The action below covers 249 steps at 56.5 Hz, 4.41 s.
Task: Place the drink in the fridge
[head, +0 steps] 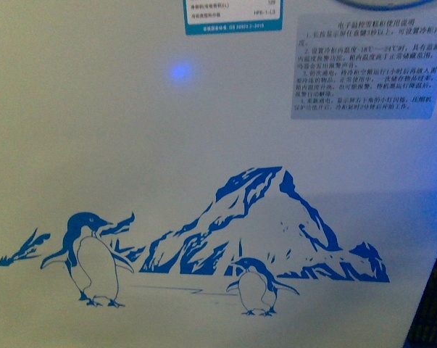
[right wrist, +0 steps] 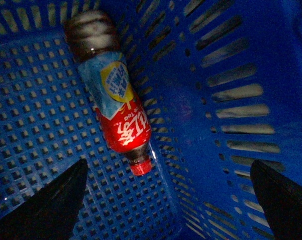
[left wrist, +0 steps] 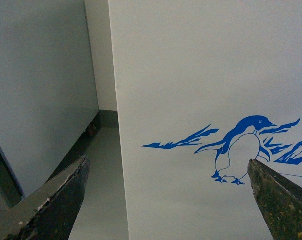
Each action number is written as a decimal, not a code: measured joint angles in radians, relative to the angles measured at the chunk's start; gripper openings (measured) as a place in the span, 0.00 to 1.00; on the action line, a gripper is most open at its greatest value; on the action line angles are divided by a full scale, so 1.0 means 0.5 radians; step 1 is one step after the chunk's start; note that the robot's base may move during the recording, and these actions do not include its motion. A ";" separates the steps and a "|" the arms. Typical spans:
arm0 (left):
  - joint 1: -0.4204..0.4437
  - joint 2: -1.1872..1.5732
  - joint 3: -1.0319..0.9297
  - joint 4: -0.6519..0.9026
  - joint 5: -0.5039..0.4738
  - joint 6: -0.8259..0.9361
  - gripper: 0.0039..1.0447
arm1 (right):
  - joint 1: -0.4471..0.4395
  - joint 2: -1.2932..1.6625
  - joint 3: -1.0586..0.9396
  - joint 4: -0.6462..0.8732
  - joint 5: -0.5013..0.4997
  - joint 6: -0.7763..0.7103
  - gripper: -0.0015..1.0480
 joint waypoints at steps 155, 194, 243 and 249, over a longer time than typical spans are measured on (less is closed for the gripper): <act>0.000 0.000 0.000 0.000 0.000 0.000 0.92 | -0.272 -3.304 -0.658 -1.047 -1.606 0.109 0.43; 0.000 0.000 0.000 0.000 0.000 0.000 0.92 | 0.146 -3.918 -0.932 -0.855 -1.350 0.198 0.39; 0.000 0.000 0.000 -0.001 -0.001 0.000 0.92 | 0.516 -3.957 -0.970 -0.859 -1.061 0.140 0.39; 0.000 0.000 0.000 -0.001 -0.001 0.000 0.92 | 0.516 -3.957 -0.971 -0.860 -1.062 0.140 0.39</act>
